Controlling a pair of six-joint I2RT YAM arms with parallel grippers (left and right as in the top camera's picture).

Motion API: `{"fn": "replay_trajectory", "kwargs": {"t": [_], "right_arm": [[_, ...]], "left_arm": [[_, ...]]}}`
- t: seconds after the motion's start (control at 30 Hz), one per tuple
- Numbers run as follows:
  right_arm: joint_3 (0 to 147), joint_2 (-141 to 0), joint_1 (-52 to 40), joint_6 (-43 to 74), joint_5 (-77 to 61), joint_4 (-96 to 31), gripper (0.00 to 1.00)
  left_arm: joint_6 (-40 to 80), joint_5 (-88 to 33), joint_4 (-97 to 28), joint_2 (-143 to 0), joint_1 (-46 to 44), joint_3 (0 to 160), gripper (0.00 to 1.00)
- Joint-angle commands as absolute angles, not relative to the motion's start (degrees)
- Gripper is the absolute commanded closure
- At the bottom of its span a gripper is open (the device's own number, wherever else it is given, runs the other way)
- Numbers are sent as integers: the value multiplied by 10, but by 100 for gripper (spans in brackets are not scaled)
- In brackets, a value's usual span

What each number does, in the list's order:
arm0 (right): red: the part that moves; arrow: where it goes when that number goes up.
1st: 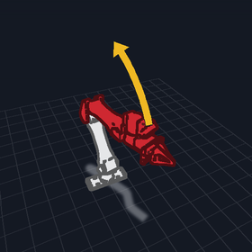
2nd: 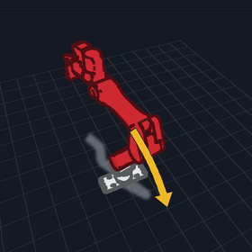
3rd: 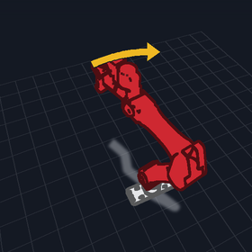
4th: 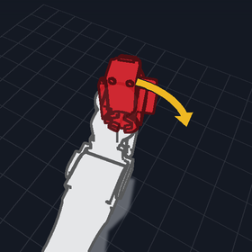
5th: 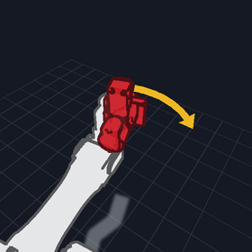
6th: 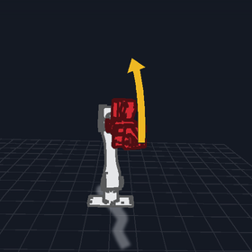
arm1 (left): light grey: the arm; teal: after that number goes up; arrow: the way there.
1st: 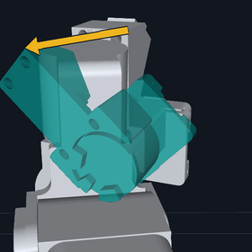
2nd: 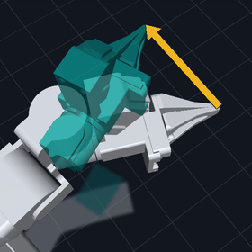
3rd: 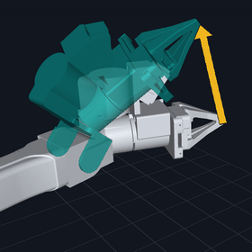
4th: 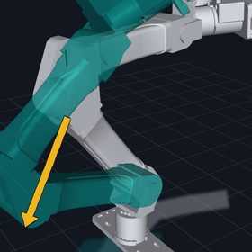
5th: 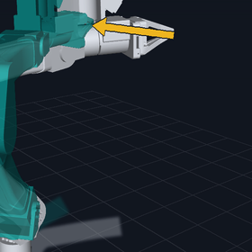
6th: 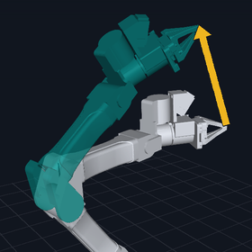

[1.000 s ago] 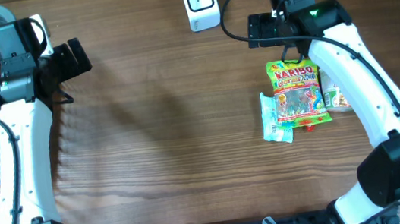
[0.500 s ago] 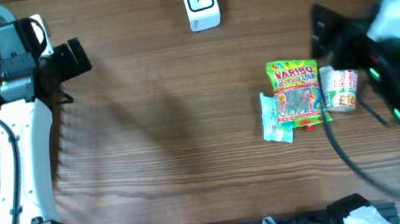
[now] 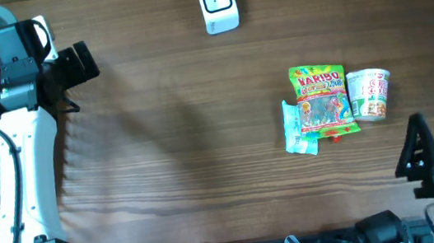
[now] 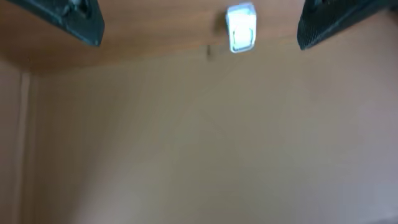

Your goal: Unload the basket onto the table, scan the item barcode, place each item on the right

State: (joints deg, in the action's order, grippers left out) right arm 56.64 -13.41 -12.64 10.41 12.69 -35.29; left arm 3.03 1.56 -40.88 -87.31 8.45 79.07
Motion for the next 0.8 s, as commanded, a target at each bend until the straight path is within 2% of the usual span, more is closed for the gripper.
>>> {"fn": "replay_trajectory", "kwargs": {"t": [0.0,0.07,0.23,0.57,0.77], "right_arm": [[441,-65,-81,28,57,-217,0],[357,-38,-66,0,5,-62,0],[215,-22,-63,11,-22,206,0],[70,-2,-63,38,-20,230,0],[15,-2,-63,66,-20,177,0]], "left_arm": [[21,11,-408,-868,89,795,0],[21,11,-408,-868,89,795,0],[21,11,-408,-868,89,795,0],[21,11,-408,-868,89,795,0],[21,11,-407,-868,89,795,0]]}}
